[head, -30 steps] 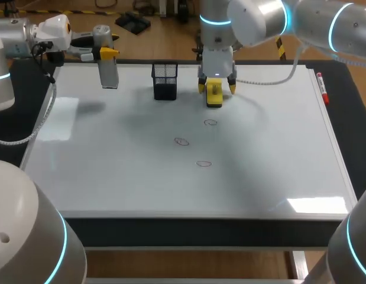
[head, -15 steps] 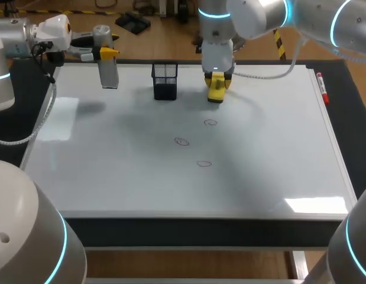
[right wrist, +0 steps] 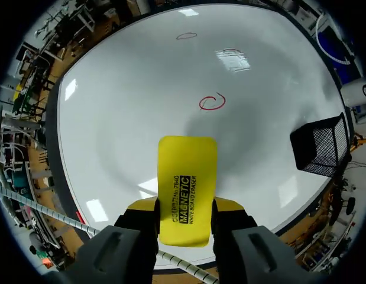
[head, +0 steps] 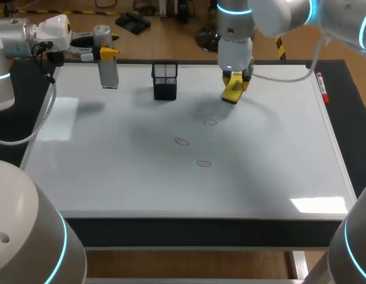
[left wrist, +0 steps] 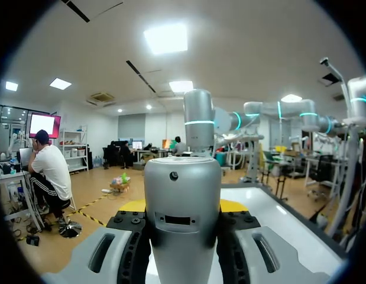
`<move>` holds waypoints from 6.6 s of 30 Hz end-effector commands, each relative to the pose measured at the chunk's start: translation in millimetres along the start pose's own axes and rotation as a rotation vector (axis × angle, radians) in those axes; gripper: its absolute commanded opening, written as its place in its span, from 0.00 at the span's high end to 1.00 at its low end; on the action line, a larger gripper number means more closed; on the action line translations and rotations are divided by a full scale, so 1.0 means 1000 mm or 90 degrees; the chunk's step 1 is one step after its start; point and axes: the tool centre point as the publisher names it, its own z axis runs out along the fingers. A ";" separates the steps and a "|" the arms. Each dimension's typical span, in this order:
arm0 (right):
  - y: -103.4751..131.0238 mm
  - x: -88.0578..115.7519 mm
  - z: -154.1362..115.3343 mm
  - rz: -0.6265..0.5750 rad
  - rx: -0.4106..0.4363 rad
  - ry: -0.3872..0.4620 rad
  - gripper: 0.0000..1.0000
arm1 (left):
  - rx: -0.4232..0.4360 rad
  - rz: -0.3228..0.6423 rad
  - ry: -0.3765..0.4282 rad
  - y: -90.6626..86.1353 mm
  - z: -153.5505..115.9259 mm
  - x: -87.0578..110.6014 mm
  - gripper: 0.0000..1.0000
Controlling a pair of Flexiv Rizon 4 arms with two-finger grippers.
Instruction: Pick up the inspection probe, press it on each red-marked spot on the whiteboard one by one, put down the probe, pick up the eraser, and wipe off all the red marks.
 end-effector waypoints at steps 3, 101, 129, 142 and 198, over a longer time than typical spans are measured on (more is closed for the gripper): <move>0.010 0.053 -0.009 0.052 0.001 -0.021 1.00 | -0.002 0.000 -0.003 -0.002 0.000 0.002 1.00; 0.030 0.182 0.009 0.201 -0.025 -0.012 1.00 | 0.041 -0.002 0.085 0.020 0.128 0.184 1.00; 0.030 0.182 0.009 0.201 -0.025 -0.012 1.00 | 0.034 -0.025 0.149 0.062 0.185 0.181 1.00; 0.030 0.182 0.009 0.201 -0.025 -0.012 1.00 | 0.038 -0.038 0.152 0.069 0.192 0.176 1.00; 0.030 0.182 0.009 0.201 -0.025 -0.012 1.00 | 0.055 -0.020 0.050 0.042 0.129 0.207 1.00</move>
